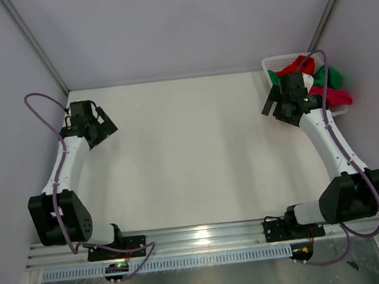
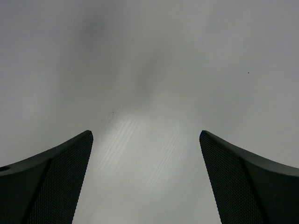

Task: Fold and stack the t-shirts
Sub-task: Grab crumpled tshirt from bin with the right arm

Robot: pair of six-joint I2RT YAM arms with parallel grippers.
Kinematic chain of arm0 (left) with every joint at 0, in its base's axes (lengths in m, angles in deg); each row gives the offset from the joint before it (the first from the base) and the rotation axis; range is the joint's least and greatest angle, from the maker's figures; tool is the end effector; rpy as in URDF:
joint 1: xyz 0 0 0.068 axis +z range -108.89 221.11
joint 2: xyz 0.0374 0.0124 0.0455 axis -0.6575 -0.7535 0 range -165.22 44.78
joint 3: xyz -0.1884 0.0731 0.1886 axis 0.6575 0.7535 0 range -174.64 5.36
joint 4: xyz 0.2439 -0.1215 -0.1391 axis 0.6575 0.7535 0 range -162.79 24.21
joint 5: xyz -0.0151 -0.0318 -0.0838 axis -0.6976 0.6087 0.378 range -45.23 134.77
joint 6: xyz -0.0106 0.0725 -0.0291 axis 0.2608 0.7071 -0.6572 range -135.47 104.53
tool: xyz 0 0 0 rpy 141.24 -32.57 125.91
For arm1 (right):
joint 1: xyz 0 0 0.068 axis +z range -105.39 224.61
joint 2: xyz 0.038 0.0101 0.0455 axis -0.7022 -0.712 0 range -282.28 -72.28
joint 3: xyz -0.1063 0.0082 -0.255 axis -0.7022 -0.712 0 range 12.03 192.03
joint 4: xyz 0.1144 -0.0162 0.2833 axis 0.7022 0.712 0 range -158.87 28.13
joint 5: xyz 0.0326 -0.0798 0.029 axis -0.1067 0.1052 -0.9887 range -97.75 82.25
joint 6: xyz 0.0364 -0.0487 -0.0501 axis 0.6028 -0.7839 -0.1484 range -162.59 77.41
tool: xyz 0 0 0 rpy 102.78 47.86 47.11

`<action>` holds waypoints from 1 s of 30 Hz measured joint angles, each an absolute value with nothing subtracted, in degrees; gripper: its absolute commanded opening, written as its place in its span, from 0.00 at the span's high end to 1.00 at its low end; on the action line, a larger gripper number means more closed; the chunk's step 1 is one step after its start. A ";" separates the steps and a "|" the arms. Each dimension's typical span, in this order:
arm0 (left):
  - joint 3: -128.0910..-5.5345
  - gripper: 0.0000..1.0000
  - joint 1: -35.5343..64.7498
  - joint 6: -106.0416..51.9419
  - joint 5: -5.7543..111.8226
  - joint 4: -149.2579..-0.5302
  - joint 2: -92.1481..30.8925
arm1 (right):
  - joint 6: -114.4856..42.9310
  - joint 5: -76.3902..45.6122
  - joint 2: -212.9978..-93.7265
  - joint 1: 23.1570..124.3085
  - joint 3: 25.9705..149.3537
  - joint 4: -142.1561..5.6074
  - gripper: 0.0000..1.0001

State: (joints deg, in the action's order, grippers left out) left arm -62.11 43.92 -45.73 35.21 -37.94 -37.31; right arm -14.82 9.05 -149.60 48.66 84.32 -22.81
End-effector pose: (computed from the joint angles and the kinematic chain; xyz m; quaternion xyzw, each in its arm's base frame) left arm 0.3713 0.0296 0.2561 -0.2937 0.8880 -0.0059 0.3538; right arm 0.3450 0.0048 0.3009 0.2393 0.9029 -0.0421 0.3547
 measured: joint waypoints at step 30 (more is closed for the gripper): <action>-54.17 0.01 43.92 -48.27 30.34 -37.63 -31.45 | 7.08 13.03 -160.66 33.36 85.30 -33.28 0.02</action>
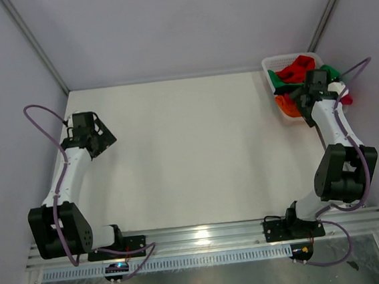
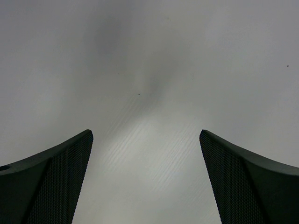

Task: Fold and stack the t-shirts
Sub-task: Grab crumpled tshirt from bin with the right arm

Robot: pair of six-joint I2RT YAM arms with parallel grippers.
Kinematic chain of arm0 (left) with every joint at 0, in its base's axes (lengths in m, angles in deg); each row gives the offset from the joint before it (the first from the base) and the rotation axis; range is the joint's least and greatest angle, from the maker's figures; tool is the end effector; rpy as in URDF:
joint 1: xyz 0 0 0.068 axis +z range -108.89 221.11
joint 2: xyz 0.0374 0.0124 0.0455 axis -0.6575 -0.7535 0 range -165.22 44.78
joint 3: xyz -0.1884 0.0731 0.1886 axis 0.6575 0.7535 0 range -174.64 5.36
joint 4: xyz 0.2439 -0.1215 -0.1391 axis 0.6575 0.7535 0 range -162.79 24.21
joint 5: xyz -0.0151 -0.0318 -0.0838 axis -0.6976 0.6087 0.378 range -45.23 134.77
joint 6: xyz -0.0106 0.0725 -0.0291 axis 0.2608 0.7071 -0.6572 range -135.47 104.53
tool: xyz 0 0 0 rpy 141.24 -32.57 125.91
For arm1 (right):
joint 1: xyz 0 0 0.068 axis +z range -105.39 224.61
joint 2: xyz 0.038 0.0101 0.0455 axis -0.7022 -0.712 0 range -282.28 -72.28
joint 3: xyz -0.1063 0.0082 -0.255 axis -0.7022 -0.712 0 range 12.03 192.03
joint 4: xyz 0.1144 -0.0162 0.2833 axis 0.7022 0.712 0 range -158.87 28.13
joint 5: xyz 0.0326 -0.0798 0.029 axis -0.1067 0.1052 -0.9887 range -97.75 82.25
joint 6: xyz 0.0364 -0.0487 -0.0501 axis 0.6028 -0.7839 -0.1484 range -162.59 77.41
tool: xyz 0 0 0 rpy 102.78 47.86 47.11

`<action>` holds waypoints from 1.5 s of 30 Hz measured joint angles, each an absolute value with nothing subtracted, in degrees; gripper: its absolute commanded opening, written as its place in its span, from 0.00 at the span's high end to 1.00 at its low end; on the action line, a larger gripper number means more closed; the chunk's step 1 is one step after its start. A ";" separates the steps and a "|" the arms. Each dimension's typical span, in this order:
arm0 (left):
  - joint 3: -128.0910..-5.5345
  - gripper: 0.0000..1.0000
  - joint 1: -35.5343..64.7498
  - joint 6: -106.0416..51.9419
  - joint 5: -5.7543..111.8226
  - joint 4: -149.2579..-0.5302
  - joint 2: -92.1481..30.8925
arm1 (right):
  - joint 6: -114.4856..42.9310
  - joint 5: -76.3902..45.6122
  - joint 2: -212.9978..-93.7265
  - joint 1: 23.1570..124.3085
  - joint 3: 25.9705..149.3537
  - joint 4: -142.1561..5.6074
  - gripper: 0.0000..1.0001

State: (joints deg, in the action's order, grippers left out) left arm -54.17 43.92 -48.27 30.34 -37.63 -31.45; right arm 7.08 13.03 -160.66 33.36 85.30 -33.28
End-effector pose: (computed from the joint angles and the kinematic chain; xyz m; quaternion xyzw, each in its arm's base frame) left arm 0.3381 0.0336 0.2374 -0.3258 0.8802 0.0309 0.3437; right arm 0.3845 -0.1009 0.2567 0.5218 0.7677 -0.0515 0.3683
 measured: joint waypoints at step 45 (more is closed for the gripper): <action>-53.86 0.01 43.92 -46.30 32.76 -38.42 -36.30 | -7.15 -9.20 -161.71 32.49 118.00 -37.60 0.97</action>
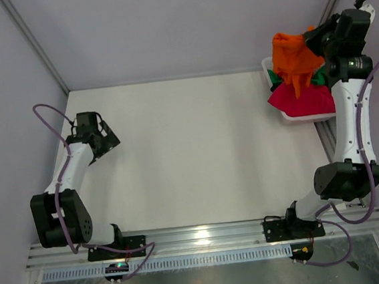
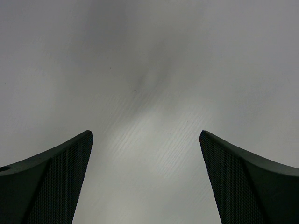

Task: Fold and stack the t-shirts
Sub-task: Grab crumpled tshirt from bin with the right arm, then move the tshirt to the center of the board

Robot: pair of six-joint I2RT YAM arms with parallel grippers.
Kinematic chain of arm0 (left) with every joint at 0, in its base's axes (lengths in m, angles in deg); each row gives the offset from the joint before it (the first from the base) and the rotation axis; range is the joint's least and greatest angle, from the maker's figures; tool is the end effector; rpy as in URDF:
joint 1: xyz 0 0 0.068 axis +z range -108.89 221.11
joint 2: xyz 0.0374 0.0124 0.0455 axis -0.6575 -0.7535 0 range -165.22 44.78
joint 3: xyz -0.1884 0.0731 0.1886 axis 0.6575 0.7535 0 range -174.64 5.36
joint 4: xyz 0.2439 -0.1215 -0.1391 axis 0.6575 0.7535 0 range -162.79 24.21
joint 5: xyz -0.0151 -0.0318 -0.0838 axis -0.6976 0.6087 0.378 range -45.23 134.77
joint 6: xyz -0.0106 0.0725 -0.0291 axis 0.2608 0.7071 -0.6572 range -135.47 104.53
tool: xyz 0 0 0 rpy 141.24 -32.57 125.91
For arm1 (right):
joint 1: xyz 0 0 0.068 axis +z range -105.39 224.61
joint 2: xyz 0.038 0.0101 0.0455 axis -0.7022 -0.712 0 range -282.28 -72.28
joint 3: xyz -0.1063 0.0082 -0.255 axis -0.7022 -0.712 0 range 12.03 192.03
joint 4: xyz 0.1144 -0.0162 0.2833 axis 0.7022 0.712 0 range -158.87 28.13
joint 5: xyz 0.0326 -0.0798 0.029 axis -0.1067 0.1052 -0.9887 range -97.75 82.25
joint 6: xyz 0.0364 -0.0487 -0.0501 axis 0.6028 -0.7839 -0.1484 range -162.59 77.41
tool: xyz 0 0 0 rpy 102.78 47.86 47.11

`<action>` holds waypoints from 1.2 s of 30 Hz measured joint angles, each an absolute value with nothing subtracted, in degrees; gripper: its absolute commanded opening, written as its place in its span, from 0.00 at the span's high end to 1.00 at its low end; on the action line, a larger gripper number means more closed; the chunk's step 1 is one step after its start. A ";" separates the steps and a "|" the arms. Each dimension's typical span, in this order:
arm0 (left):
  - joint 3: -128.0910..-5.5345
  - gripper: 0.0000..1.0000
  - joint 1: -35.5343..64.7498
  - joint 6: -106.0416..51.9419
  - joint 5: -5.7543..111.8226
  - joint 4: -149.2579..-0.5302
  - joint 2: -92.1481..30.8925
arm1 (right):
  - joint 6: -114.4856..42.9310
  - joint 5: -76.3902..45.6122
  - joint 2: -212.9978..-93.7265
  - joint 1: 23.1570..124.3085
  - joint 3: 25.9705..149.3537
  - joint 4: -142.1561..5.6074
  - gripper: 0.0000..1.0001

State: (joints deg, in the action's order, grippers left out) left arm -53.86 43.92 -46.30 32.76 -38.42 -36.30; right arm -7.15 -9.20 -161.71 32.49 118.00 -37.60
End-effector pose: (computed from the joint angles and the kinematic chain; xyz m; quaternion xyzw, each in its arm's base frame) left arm 0.3486 0.0313 0.2084 -0.3045 0.9021 0.0273 0.3044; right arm 0.4081 -0.0859 0.4858 0.3122 0.7277 0.1333 0.5960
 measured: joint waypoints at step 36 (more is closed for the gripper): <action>-54.24 0.01 43.92 -46.43 34.51 -38.66 -38.00 | -12.94 -26.05 -171.63 74.28 83.05 -21.63 0.73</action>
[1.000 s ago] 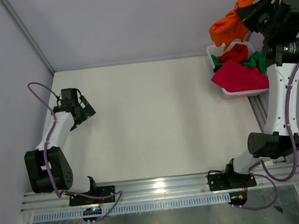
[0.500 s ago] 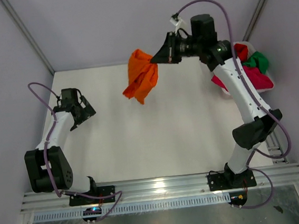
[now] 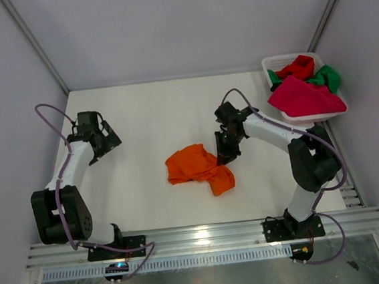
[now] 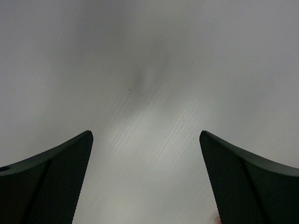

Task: Fold and stack the t-shirts
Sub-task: Move the tshirt to the center of the board

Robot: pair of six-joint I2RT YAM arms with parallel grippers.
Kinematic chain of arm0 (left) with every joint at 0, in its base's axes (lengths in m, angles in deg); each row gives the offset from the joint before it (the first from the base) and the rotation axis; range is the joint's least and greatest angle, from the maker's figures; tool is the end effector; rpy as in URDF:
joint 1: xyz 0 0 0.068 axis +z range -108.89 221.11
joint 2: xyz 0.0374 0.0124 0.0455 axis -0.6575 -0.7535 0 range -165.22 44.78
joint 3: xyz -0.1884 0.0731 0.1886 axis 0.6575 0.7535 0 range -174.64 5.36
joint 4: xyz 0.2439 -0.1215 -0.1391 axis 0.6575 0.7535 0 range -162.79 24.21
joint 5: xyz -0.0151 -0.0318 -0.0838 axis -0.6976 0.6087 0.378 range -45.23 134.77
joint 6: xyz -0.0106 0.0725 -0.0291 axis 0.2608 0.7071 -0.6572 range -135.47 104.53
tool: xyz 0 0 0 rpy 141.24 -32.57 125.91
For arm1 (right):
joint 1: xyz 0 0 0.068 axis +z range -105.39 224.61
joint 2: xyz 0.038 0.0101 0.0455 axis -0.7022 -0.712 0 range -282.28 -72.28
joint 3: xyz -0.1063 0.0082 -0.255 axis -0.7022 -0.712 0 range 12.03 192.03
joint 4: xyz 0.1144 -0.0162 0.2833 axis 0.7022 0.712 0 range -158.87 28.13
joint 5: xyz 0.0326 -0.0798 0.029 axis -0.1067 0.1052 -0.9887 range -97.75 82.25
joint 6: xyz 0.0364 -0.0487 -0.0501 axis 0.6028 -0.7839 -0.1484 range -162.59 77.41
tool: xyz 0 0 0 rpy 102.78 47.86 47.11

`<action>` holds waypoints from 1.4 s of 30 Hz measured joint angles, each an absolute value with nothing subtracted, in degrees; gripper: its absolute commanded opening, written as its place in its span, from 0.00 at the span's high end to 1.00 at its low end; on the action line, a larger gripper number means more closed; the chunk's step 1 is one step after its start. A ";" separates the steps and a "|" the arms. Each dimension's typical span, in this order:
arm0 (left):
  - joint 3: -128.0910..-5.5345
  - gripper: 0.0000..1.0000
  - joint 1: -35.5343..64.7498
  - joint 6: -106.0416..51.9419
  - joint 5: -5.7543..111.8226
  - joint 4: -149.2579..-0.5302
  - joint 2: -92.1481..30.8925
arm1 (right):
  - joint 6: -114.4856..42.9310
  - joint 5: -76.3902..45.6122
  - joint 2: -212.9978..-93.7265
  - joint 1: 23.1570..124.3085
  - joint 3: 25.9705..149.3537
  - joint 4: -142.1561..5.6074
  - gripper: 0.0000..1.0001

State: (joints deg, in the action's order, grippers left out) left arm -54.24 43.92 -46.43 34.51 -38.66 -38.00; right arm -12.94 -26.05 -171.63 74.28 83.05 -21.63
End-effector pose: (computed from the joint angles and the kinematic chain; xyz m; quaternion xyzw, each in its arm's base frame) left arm 0.3533 0.0295 0.2010 -0.3017 0.9072 0.0151 0.2927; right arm 0.3226 0.2082 0.1581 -0.0202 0.9794 0.1985 0.0297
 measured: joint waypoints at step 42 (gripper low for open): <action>-54.30 0.01 43.92 -46.52 37.99 -38.70 -39.86 | -40.59 17.09 -175.83 107.17 95.79 -23.13 0.36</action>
State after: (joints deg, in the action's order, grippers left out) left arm -54.30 43.92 -46.52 37.99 -38.70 -39.86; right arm -40.59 17.09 -175.83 107.17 95.79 -23.13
